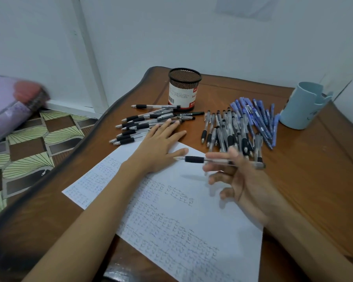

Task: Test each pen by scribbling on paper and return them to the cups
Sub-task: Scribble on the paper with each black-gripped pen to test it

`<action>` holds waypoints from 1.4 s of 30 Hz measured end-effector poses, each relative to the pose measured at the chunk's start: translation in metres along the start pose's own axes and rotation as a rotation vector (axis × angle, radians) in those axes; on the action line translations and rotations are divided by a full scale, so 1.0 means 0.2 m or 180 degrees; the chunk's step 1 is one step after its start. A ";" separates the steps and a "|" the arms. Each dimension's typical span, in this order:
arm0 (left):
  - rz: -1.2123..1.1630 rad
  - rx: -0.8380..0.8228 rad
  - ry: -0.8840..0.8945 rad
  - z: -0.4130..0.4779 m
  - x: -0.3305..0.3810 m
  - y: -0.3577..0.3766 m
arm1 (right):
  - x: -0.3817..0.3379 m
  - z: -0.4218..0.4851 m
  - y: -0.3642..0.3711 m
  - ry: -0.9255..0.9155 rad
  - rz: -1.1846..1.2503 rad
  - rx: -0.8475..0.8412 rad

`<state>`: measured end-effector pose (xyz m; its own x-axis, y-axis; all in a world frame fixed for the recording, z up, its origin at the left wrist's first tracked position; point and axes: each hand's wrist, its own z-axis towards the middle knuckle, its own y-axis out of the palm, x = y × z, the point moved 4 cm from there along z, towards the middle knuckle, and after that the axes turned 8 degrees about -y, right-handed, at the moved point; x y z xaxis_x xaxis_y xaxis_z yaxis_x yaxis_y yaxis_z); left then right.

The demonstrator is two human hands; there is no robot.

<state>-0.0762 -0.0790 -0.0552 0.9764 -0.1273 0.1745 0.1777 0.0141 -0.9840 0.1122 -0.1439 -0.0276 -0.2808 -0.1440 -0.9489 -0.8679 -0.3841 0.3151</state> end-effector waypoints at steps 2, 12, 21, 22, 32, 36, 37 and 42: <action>-0.0014 0.0010 -0.0004 0.00 0.00 0.00 | 0.02 0.00 0.00 -0.0164 -0.0021 0.0055; 0.0035 -0.0019 -0.0040 0.00 0.00 0.00 | 0.10 0.00 0.06 -0.0824 -0.1514 0.0001; 0.0055 -0.0067 -0.0070 0.00 0.01 -0.01 | 0.11 0.00 0.06 -0.0908 -0.1728 -0.0068; 0.0054 -0.0059 -0.0070 0.00 0.01 -0.01 | 0.11 0.00 0.06 -0.0919 -0.1727 -0.0052; 0.0075 -0.0037 -0.0053 0.01 0.00 -0.01 | 0.11 0.00 0.05 -0.1029 -0.1721 0.0094; 0.0108 -0.0063 -0.0062 0.01 0.01 0.01 | 0.12 0.00 0.05 -0.1027 -0.1761 0.0088; 0.0102 -0.0058 -0.0064 0.01 0.01 0.01 | 0.12 0.00 0.05 -0.1013 -0.1764 0.0087; 0.0085 -0.0059 -0.0059 0.01 0.00 0.00 | 0.12 0.01 0.05 -0.1006 -0.1704 0.0109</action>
<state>-0.0751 -0.0764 -0.0551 0.9829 -0.1087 0.1487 0.1494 -0.0012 -0.9888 0.0971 -0.1498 -0.0465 0.0937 0.3394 -0.9360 -0.9331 -0.2980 -0.2015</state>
